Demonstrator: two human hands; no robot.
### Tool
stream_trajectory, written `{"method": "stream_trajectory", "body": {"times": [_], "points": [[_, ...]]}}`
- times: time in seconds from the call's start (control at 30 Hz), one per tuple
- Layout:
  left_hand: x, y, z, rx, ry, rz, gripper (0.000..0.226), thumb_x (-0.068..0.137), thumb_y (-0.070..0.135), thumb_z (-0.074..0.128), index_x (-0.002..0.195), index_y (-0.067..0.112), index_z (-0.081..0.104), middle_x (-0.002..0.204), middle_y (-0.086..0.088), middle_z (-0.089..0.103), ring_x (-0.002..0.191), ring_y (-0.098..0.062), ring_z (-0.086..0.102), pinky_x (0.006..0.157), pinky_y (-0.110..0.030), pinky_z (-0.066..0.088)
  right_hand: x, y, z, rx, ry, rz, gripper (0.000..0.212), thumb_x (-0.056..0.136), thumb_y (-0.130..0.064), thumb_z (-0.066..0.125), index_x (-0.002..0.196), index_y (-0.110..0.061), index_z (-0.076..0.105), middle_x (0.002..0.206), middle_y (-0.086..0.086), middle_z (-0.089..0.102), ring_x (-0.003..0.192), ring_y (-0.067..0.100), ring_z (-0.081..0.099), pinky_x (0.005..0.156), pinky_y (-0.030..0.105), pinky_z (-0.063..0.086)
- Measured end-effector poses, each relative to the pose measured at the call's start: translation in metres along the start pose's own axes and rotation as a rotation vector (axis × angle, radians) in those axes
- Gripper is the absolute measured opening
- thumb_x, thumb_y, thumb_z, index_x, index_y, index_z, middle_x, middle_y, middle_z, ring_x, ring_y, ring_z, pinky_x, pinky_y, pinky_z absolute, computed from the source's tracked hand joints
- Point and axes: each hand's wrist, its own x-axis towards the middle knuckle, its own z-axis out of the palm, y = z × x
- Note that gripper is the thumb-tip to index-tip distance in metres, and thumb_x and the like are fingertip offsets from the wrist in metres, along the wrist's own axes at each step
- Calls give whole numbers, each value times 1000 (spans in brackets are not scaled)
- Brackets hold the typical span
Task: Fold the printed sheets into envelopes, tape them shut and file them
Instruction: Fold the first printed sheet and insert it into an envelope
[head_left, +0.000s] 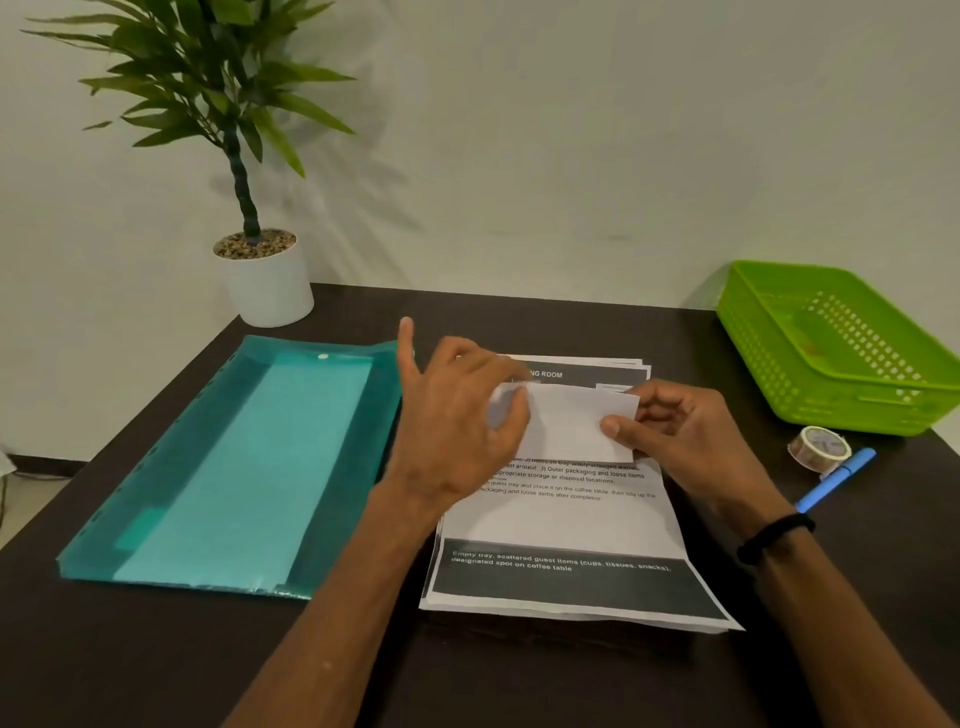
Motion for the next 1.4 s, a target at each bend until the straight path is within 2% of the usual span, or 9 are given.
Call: {"method": "stream_trajectory", "body": {"times": [0.27, 0.43, 0.53, 0.7, 0.87, 0.97, 1.07, 1.2, 1.4], "points": [[3, -8, -4, -30, 31, -147, 10, 84, 31, 67, 81, 28, 76, 72, 15, 60, 80, -9, 52, 118, -52, 26, 0, -2, -10, 34, 70, -69, 18, 86, -11, 79, 100, -2, 73, 100, 2, 82, 90, 16, 79, 74, 23, 62], [4, -28, -10, -113, 8, -212, 12, 83, 35, 67, 85, 29, 77, 67, 26, 52, 77, -4, 41, 95, -41, 40, 2, -1, -25, 113, 153, -67, 21, 80, -19, 81, 99, -12, 75, 101, 3, 81, 89, 15, 77, 74, 23, 61], [4, -33, -10, -187, 36, -278, 11, 87, 28, 72, 94, 28, 80, 73, 30, 54, 81, -6, 46, 83, -36, 46, 2, 3, -32, 167, 124, 14, 26, 80, -18, 79, 104, -10, 75, 104, 10, 81, 93, 23, 78, 69, 28, 64], [2, -39, -8, -174, 97, -352, 15, 91, 17, 68, 97, 23, 80, 81, 14, 71, 80, -13, 59, 79, -38, 55, -3, 0, -36, 214, -10, 198, 36, 86, -7, 74, 121, -8, 69, 109, 17, 79, 100, 31, 78, 67, 31, 65], [3, -58, -19, -10, 230, -707, 17, 98, 31, 64, 106, 24, 77, 106, 1, 76, 101, -18, 63, 86, -37, 54, -7, -4, -44, 43, -78, 249, 45, 85, -12, 78, 129, -18, 68, 100, 16, 80, 88, 28, 79, 63, 30, 65], [-5, -67, -33, 119, 65, -890, 24, 100, 37, 60, 113, 23, 76, 121, -6, 70, 118, -29, 54, 86, -38, 42, -5, 0, -41, -349, -32, 183, 30, 83, -30, 82, 111, -21, 76, 94, 1, 81, 79, 22, 79, 69, 38, 66], [-17, -87, -47, 204, -190, -924, 30, 101, 33, 59, 126, 19, 70, 138, -15, 58, 129, -36, 47, 101, -48, 45, -1, -3, -36, -761, 44, 1, 32, 71, -55, 79, 91, -30, 76, 98, -9, 70, 83, 11, 69, 71, 25, 52], [-23, -125, -61, 362, -474, -821, 55, 102, 47, 52, 146, 14, 53, 153, -19, 42, 141, -38, 38, 113, -49, 38, -4, -28, -5, -734, 130, -181, 29, 72, -56, 76, 87, -31, 73, 98, -8, 67, 86, 7, 64, 73, 24, 51], [-24, -157, -78, 276, -631, -770, 91, 85, 83, 50, 159, 33, 33, 169, -1, 25, 148, -34, 39, 117, -55, 37, 10, -86, 110, -780, -310, -408, 34, 88, -59, 62, 98, -30, 77, 98, -15, 73, 88, 3, 67, 79, 21, 58]]}}
